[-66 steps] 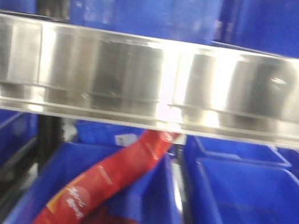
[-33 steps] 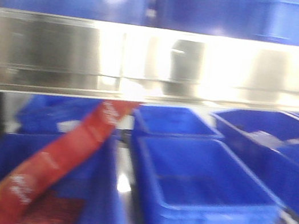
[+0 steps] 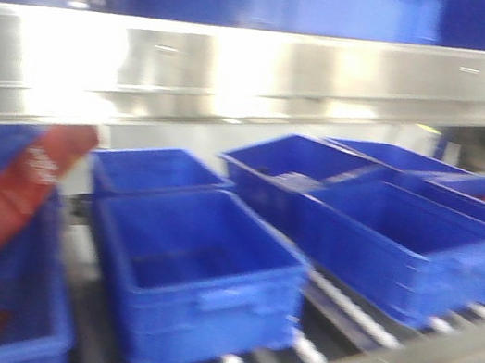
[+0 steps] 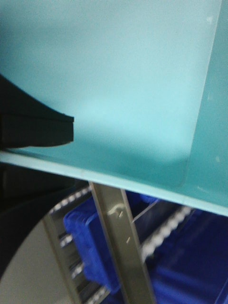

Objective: Fetch blue bin and place on conveyor start
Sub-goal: 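Drive the base to the red conveyor holding the bin in both grippers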

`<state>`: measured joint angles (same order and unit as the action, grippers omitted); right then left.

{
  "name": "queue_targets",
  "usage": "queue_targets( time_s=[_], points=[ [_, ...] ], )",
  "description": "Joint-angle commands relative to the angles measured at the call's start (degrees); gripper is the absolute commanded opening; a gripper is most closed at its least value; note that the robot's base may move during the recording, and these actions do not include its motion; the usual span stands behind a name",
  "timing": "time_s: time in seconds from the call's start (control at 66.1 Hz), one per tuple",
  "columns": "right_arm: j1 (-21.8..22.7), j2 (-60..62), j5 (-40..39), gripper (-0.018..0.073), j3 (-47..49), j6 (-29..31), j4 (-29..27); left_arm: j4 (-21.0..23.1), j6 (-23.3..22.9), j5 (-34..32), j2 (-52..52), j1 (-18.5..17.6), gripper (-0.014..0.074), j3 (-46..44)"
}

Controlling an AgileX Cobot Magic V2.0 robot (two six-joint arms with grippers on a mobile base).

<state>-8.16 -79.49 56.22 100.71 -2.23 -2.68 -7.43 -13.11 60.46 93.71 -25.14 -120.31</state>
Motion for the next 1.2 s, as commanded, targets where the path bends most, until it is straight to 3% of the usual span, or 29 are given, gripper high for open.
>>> queue_targets(
  time_s=[0.0,1.18],
  points=[
    [-0.02,0.6,-1.85,-0.0153,0.46,1.67,-1.43,2.04,0.52,-4.89,-0.73,-0.53,-0.0111,-0.79],
    [-0.02,0.6,-1.85,-0.0153,0.46,1.67,-1.43,1.71,0.52,-4.89,-0.73,-0.53,-0.0111,-0.79]
  ],
)
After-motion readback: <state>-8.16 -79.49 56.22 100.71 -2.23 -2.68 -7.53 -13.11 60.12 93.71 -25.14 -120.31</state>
